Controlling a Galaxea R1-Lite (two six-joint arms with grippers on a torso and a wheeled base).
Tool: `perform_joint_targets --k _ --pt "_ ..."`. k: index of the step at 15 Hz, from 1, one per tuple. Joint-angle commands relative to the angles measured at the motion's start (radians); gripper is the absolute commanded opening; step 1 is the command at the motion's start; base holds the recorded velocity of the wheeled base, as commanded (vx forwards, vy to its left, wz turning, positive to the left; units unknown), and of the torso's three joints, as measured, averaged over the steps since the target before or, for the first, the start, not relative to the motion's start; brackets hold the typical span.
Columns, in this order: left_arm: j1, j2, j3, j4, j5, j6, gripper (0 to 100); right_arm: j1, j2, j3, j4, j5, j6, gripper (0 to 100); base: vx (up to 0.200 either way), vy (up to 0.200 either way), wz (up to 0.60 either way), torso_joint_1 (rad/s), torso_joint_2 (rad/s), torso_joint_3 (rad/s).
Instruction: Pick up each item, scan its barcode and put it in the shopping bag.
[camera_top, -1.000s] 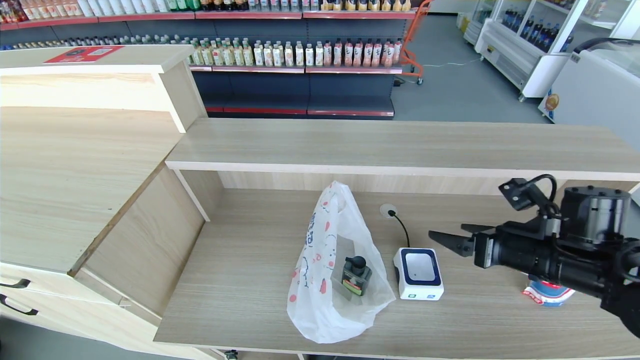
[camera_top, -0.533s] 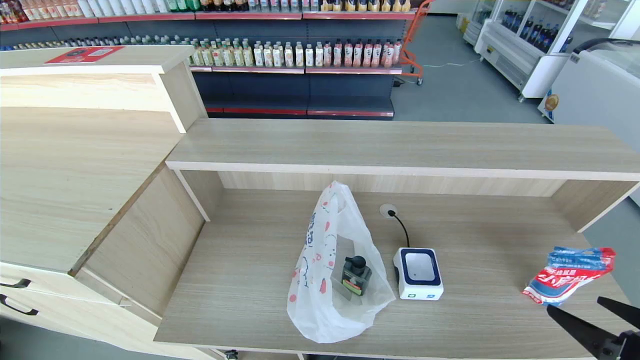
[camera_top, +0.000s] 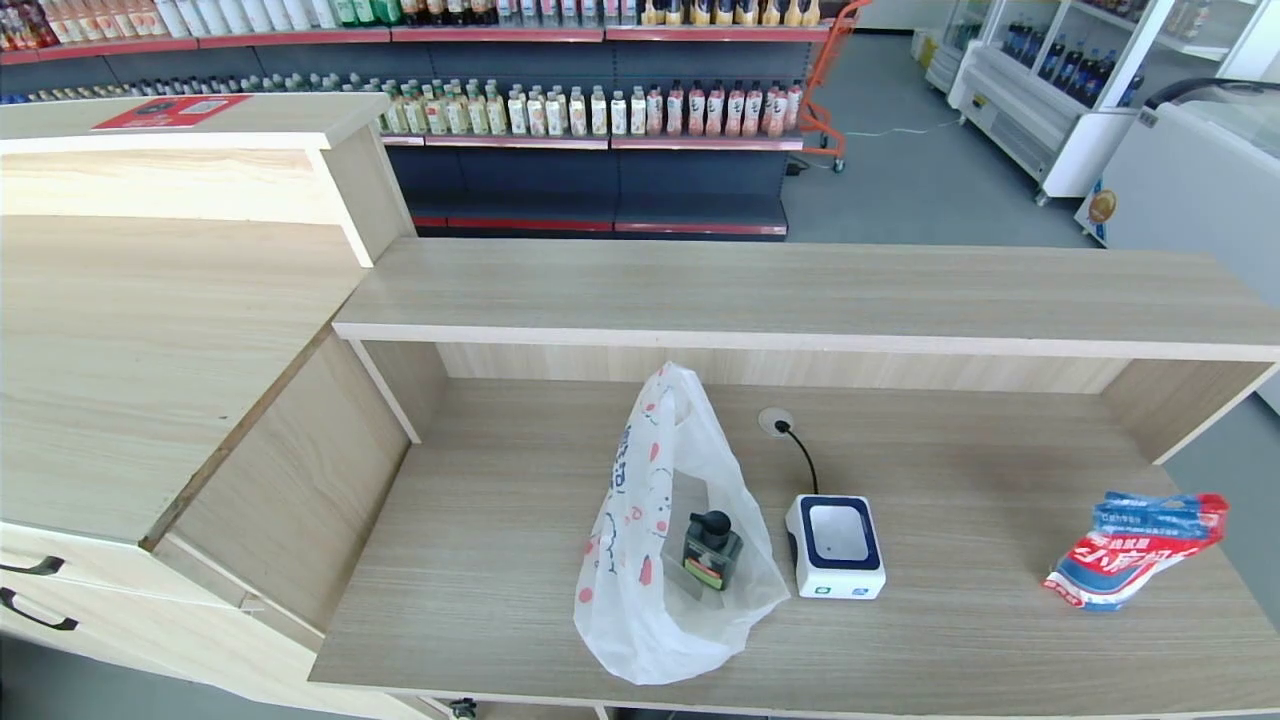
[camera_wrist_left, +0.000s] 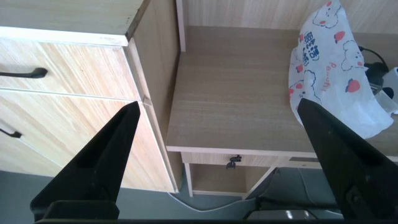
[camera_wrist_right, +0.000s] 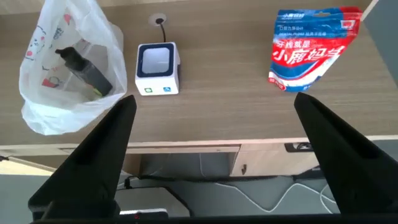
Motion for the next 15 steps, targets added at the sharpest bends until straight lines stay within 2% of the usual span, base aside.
perform_joint_targets --k 1,5,15 --pt "0.0 0.0 0.0 0.0 0.0 0.0 100 0.002 -0.075 0.003 0.002 -0.001 0.001 100 0.0 0.0 0.0 0.0 0.0 0.0" --pt "0.0 0.0 0.0 0.0 0.0 -0.005 100 0.002 -0.075 0.004 0.002 -0.001 -0.011 100 0.0 0.0 0.0 0.0 0.0 0.0" --pt "0.0 0.0 0.0 0.0 0.002 0.0 100 0.002 -0.075 0.003 0.003 -0.001 -0.005 100 0.0 -0.2 0.0 0.002 0.0 0.001"
